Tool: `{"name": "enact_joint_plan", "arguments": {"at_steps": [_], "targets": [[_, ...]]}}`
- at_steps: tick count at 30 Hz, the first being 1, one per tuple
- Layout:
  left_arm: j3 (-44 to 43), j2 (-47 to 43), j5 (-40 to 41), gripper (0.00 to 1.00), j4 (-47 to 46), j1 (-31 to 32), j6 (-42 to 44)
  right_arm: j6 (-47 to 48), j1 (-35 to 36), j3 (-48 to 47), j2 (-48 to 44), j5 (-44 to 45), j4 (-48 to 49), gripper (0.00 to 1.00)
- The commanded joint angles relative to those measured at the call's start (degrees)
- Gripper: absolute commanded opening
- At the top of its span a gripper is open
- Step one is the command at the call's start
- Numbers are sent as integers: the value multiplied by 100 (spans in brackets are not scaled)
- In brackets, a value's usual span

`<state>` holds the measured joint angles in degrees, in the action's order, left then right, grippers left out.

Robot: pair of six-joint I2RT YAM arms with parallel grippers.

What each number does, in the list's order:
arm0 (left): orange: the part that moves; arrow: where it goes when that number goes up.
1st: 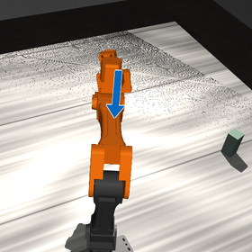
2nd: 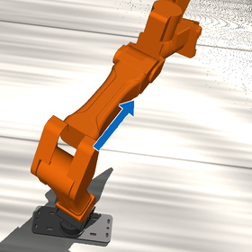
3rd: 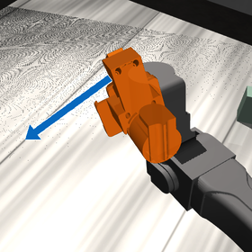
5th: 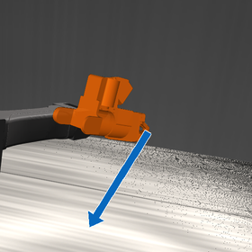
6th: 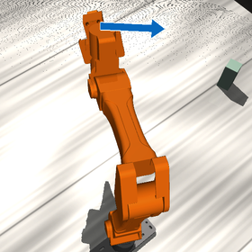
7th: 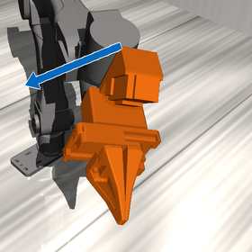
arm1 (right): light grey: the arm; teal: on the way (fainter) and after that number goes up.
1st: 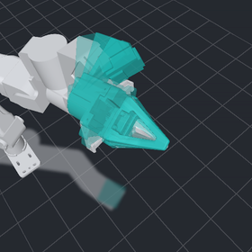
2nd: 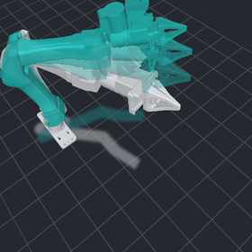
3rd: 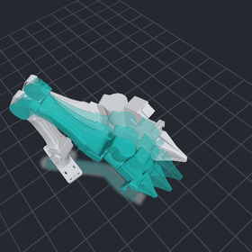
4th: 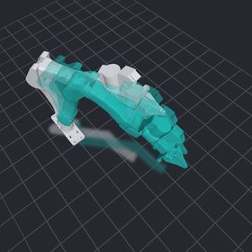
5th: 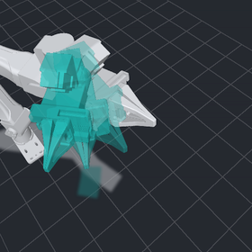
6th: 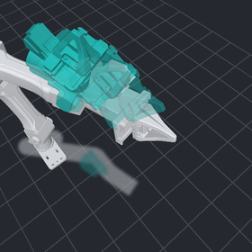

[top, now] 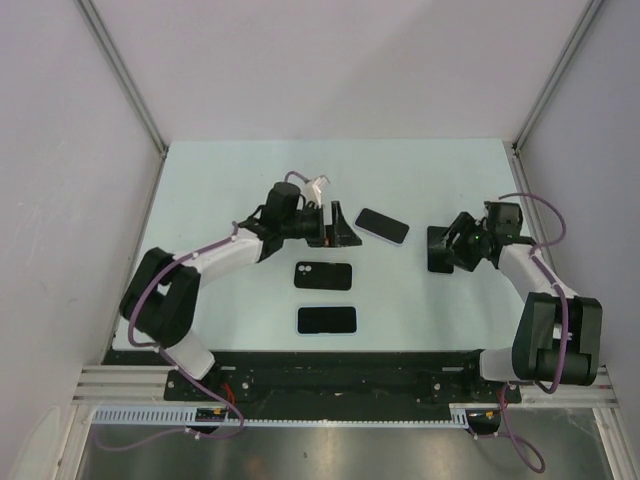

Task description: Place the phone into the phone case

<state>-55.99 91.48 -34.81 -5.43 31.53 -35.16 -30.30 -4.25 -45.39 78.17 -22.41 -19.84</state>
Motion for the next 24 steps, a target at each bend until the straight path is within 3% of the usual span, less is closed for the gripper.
{"name": "enact_joint_plan", "arguments": {"at_steps": [1,3,7,14,21,24], "targets": [[-807,589,-211,97,-142,301,-97,165,-646,117,-30,-184,-118,67],[-1247,1044,24,91,-29,511,-62,165,-919,170,101,-263,-12,67],[-1967,1819,255,90,130,872,-52,113,-1113,179,444,-360,173,67],[-3495,3260,106,85,165,1206,-342,112,-1131,179,1121,-404,506,67],[-4402,4298,149,72,227,1426,-668,-2,-1139,170,1552,-307,893,66],[-5043,4737,325,70,734,1549,-537,7,-1139,144,1666,-193,1017,66]]}}
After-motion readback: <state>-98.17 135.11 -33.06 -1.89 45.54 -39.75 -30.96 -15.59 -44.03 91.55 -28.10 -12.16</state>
